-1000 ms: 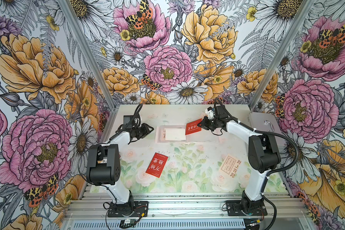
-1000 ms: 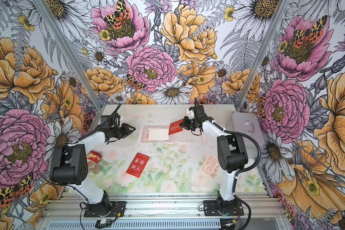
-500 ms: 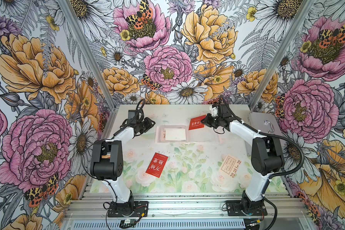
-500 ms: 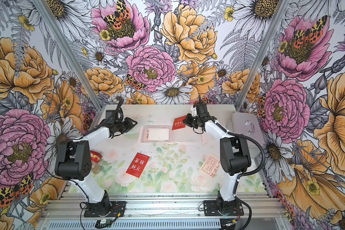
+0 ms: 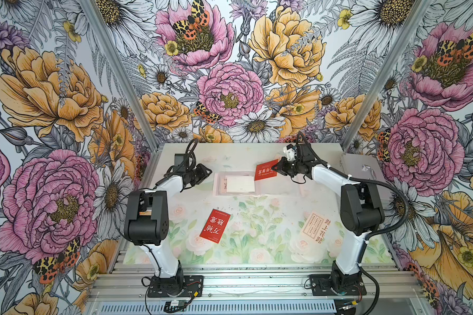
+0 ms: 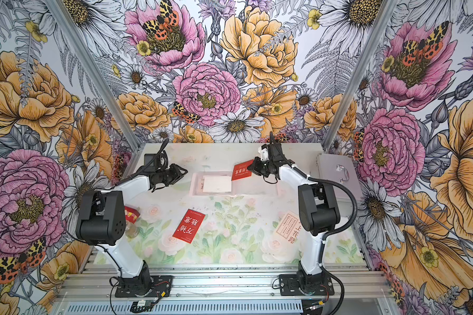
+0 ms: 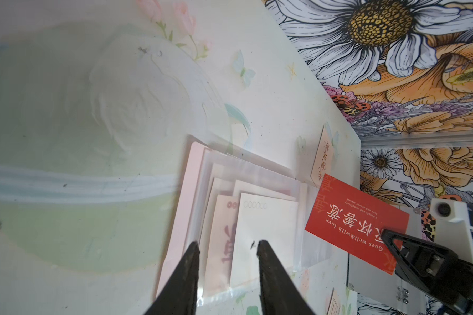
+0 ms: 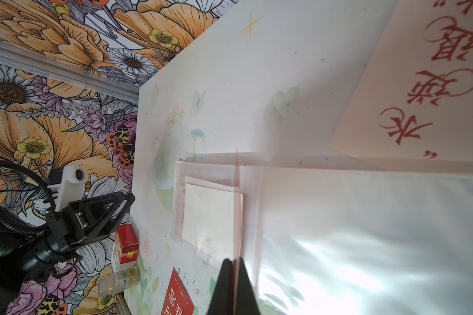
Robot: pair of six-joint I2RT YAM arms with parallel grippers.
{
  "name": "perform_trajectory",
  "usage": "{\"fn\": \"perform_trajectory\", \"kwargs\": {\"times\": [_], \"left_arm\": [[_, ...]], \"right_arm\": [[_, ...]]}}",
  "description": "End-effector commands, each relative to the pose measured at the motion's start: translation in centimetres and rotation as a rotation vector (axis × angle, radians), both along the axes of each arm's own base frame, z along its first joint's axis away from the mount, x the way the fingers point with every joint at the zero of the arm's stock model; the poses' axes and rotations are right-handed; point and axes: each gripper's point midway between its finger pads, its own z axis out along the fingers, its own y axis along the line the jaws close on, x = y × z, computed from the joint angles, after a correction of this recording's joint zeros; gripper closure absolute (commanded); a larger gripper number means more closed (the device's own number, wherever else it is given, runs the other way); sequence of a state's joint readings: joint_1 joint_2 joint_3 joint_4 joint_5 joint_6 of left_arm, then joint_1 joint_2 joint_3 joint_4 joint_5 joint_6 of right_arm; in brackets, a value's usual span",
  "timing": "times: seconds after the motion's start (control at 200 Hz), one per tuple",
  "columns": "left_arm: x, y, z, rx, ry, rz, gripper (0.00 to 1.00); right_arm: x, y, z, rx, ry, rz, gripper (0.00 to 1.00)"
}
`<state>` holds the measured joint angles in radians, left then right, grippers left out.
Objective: Place the photos into the photo albums
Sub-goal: Insert the photo into the photo album.
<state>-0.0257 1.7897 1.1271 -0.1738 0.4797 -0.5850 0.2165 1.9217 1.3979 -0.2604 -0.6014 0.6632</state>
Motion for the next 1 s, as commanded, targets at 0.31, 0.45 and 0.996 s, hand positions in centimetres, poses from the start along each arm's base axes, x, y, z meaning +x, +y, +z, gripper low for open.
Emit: {"fn": "perform_trajectory", "kwargs": {"times": [0.31, 0.45, 0.996], "left_arm": [[0.3, -0.7, -2.9, -0.029, 0.019, -0.041, 0.63], [0.3, -0.6, -3.5, -0.018, 0.033, -0.037, 0.63], [0.4, -0.9, -5.6, -0.022, 0.075, -0.048, 0.63]], "right_arm": [[0.6, -0.2, -1.9, -0.020, 0.012, -0.002, 1.00], [0.9, -0.1, -2.1, -0.019, 0.014, 0.002, 1.00], [0.6, 0.4, -3.1, -0.003, 0.046, 0.025, 1.00]]}}
